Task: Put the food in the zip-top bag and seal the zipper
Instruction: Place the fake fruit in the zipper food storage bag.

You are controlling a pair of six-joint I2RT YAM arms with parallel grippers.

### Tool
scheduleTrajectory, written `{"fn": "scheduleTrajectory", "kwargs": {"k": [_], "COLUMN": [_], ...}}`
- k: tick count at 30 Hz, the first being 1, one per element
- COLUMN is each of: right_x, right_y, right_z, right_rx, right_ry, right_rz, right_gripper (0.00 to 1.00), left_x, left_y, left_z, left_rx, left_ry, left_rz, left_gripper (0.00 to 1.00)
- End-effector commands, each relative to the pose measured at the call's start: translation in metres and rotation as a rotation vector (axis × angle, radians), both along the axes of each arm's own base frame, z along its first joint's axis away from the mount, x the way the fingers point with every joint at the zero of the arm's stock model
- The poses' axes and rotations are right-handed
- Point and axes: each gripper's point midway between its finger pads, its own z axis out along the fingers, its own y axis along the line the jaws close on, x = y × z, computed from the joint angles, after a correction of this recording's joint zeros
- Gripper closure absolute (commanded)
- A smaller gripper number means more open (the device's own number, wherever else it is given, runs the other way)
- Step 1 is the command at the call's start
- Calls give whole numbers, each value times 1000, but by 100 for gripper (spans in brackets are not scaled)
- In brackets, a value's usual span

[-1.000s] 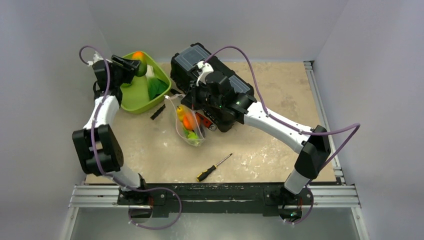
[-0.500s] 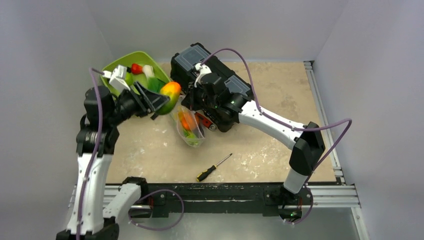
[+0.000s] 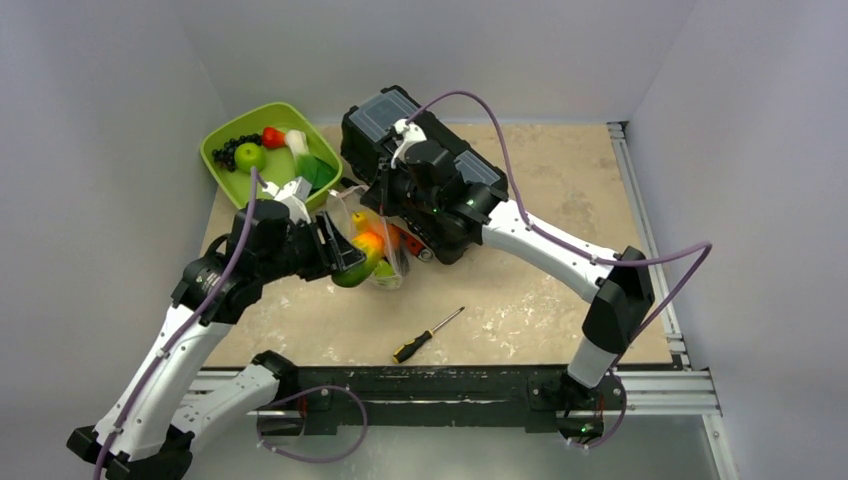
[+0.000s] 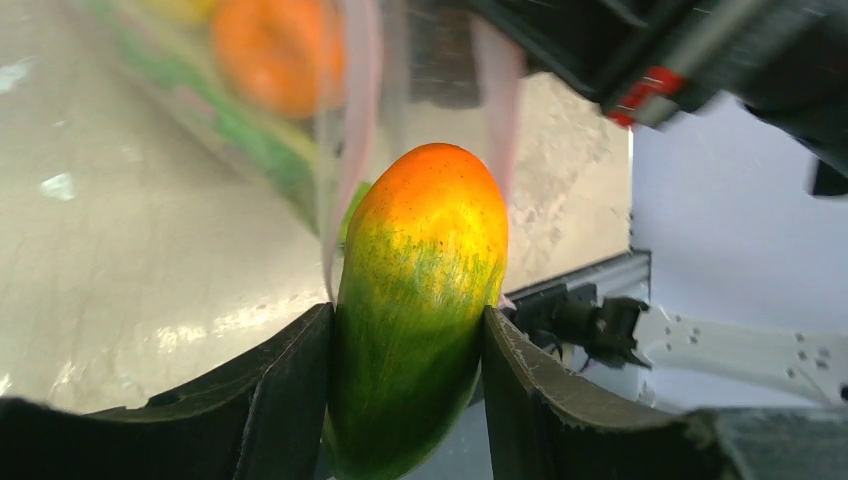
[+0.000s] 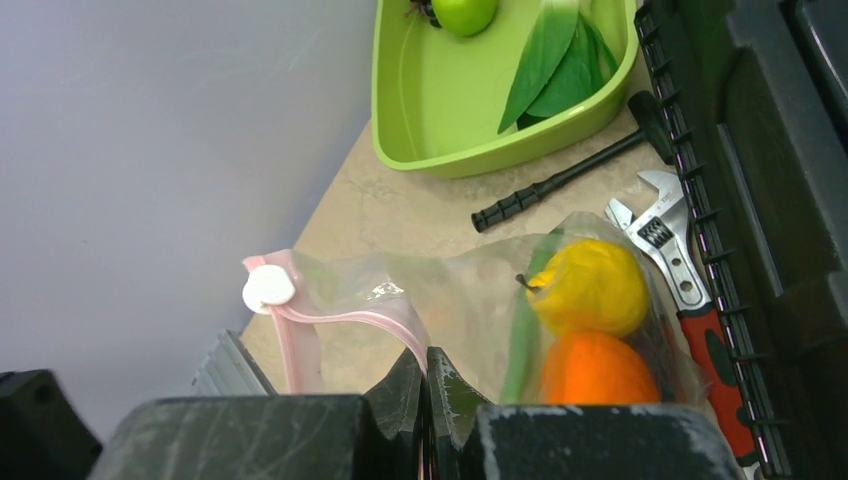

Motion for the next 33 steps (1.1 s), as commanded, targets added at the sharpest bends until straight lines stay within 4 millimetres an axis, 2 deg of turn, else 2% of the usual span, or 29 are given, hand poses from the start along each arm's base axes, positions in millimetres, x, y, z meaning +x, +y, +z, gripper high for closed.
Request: {"fn": "scheduleTrajectory", "kwargs": {"k": [1,3,7,11,13,17,22,24,26,29,32,33], "right_x": [-11,-15,-37,-60,-70,-78,-80,-84,-83,-81,-79,-78], "right_y": [-8,-8,6,13,12,11,10,11,9,6,4,3], "right_z": [69,72,85,99,106,105,106,107,107,105,101,101], "right_rx": [144,147,168,189,204,213,220,231,228,218,207,205], "right_ry": [-85,-94,-134,-176,-189,-192,-188,-177,-181,-186,-187,-188], "right_rz": [1,-5,32,48,52,59,62,84,77,69,64,62], "right_gripper": [100,100,100,100,100,100,100,100,100,100,100,100], "left_x": [6,5,12,16,20,29,37,38,35,27,19,15], "left_y": [37,40,24,27,26,14,10,7,8,18,35,41], "left_z": [-5,-8,-8,3,15,35,27,23,20,25,38,42], "left_rx": [88,78,-30,-103,-170,-272,-238,-234,-230,-215,-178,-161], "left_ry": [19,57,130,178,166,126,120,114,112,47,-45,-71], "left_rz": [221,268,308,415,459,434,419,395,392,381,392,393], "left_gripper": [100,100,100,100,100,100,98,70,49,32,5,2]}}
